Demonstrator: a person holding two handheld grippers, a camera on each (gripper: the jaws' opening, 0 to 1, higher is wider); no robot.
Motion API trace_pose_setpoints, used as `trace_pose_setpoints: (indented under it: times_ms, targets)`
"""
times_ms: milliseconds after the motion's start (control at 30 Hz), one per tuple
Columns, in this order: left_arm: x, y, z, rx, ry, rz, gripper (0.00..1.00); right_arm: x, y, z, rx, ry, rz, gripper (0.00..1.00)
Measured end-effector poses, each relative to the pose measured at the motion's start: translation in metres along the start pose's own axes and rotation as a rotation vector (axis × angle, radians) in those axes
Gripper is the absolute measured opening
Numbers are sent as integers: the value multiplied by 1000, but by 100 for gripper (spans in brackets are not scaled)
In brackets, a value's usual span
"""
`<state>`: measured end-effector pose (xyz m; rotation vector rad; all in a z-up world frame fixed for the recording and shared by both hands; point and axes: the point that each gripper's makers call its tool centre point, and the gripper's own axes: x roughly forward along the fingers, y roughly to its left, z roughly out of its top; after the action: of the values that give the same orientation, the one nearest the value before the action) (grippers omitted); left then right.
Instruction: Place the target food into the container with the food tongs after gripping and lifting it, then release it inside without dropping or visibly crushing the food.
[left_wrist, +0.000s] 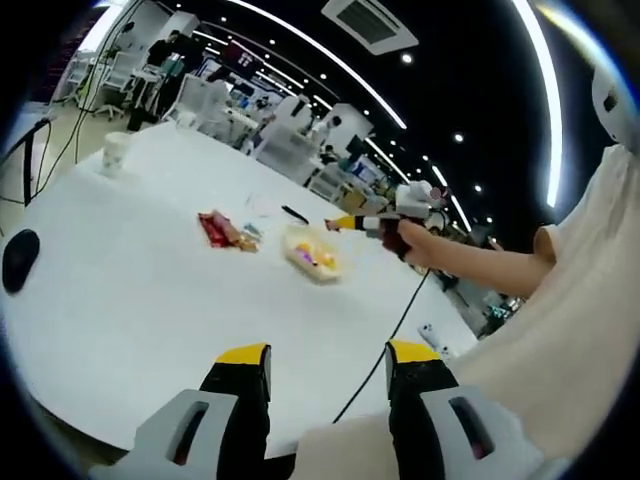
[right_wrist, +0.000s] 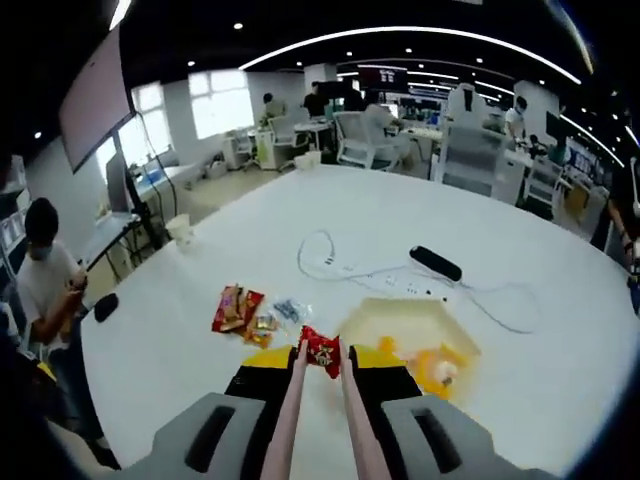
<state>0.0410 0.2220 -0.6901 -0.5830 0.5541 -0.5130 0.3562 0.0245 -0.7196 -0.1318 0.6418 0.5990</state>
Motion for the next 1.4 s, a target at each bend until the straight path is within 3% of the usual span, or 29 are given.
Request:
trace_pose_setpoints:
  times_ms: [100,300,767,1400]
  targets:
    - [1,-2,5,-27,-25,-11,44,-1,-8,-3,8,-1,-13,20]
    - [1,-7,6,-29,-17,-33,44,-5,-16,-3,15,-4,-27,20]
    - [2,-9,6,-31,-13,-33,45,-7,-35,11,20,-27,-62,20]
    - [5,-10,4,-26,-4,-37,44,-12,-39,6,-6,-10,-75,22]
